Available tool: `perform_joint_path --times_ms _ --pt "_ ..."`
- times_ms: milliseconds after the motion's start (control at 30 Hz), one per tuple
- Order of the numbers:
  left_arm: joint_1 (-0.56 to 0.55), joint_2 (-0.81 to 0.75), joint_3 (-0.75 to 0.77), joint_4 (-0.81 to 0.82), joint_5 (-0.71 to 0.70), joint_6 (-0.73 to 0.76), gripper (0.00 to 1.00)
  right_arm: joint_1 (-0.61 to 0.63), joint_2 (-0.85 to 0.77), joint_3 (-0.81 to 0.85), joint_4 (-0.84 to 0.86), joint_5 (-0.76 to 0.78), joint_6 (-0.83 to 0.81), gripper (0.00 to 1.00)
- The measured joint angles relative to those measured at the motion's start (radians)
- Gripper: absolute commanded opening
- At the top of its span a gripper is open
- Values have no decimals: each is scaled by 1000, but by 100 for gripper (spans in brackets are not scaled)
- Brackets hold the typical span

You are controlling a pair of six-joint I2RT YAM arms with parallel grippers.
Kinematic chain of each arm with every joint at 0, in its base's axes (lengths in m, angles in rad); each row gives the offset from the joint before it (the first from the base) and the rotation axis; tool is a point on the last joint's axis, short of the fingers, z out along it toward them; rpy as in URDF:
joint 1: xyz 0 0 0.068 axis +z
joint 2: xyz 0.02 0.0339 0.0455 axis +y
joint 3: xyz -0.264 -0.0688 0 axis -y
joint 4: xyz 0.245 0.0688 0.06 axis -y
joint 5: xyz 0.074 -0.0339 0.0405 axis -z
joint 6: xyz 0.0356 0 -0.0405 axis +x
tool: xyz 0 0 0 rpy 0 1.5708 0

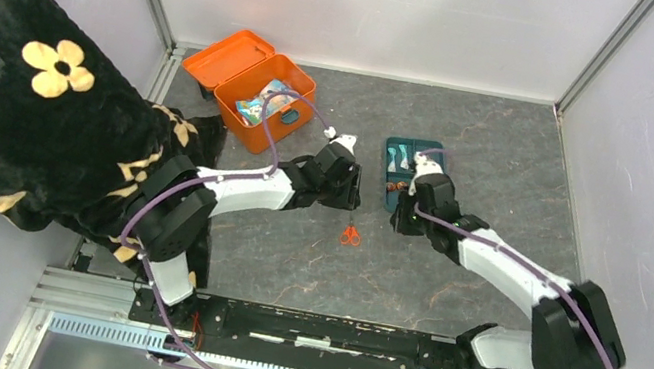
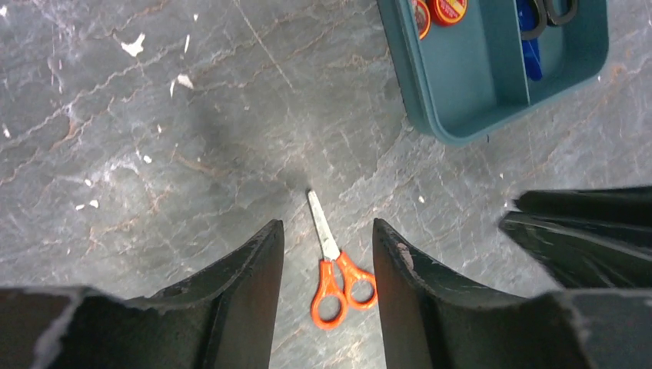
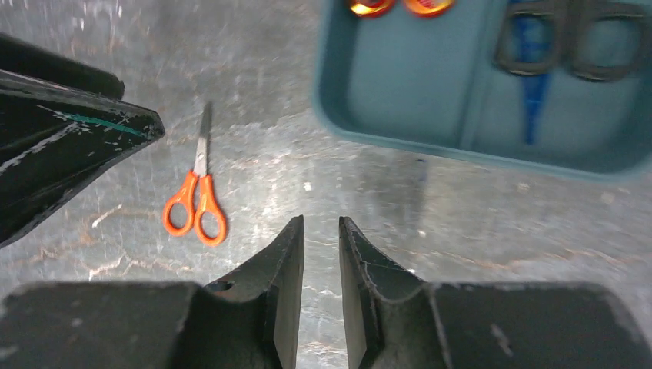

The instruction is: Organize the medicine kit

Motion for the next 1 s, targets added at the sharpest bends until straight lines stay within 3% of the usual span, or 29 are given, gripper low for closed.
perform_joint_path --times_ms 267,667,867,1000 --pt "-27 113 118 -98 -54 0 48 -79 -226 -142 66 76 72 29" --pt "-92 214 225 -249 -131 2 46 -97 -236 -208 121 47 87 29" --pt "-107 232 252 -289 -172 2 36 -104 -238 -217 126 44 87 29" --pt "-115 239 263 -306 -188 2 34 -105 -245 -235 125 43 87 29"
